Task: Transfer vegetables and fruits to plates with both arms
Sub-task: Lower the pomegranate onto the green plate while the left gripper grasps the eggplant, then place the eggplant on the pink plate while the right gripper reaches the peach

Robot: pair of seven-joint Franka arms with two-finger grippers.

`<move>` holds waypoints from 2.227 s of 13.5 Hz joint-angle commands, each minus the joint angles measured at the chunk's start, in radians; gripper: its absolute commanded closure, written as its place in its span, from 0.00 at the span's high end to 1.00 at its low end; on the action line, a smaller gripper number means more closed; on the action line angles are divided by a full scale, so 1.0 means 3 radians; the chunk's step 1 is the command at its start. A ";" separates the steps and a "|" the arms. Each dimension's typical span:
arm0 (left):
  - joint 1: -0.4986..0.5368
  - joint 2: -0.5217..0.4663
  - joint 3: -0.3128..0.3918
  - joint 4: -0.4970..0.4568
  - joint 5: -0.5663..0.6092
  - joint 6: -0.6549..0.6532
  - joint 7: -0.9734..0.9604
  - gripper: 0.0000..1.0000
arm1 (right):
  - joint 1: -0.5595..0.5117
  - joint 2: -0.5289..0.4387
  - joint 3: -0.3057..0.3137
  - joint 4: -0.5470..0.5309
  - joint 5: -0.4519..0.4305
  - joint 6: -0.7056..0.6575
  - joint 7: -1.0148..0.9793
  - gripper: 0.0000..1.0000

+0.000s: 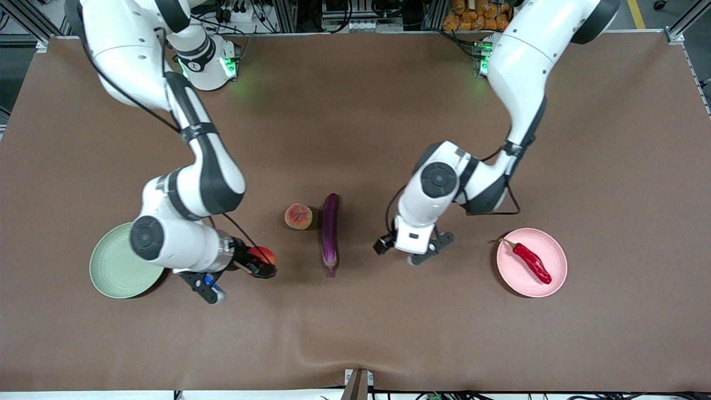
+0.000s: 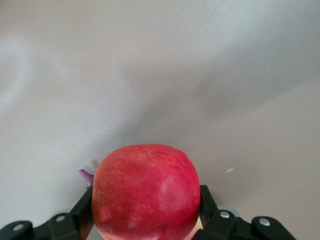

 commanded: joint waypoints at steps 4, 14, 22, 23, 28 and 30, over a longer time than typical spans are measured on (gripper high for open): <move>-0.0500 0.0372 0.0068 0.0356 -0.0020 0.0170 0.0229 1.00 | -0.0572 -0.0278 0.0010 -0.0171 -0.0088 -0.0369 -0.1445 0.40; -0.0766 0.0771 0.0063 0.0484 -0.0035 0.0907 0.0823 0.93 | -0.1273 -0.0723 0.0000 -0.1429 -0.0936 0.0703 -0.4057 0.39; -0.0853 0.0895 0.0129 0.0557 -0.0015 0.0892 0.0802 0.00 | -0.1586 -0.0436 0.0015 -0.1291 -0.0881 0.1047 -0.5401 1.00; -0.0828 0.0808 0.0139 0.0551 -0.0025 0.0861 0.0797 0.00 | -0.1561 -0.0451 0.0030 -0.1291 -0.0850 0.1006 -0.5324 1.00; -0.0150 -0.0095 0.0083 0.0455 -0.0086 -0.0562 0.0771 0.00 | -0.1295 -0.0503 0.0036 -0.1103 -0.0259 0.0057 -0.3971 1.00; 0.0243 -0.0561 0.0093 0.0058 -0.0082 -0.1172 0.0750 0.00 | -0.1183 -0.0513 0.0036 -0.1087 -0.0028 -0.0098 -0.3389 1.00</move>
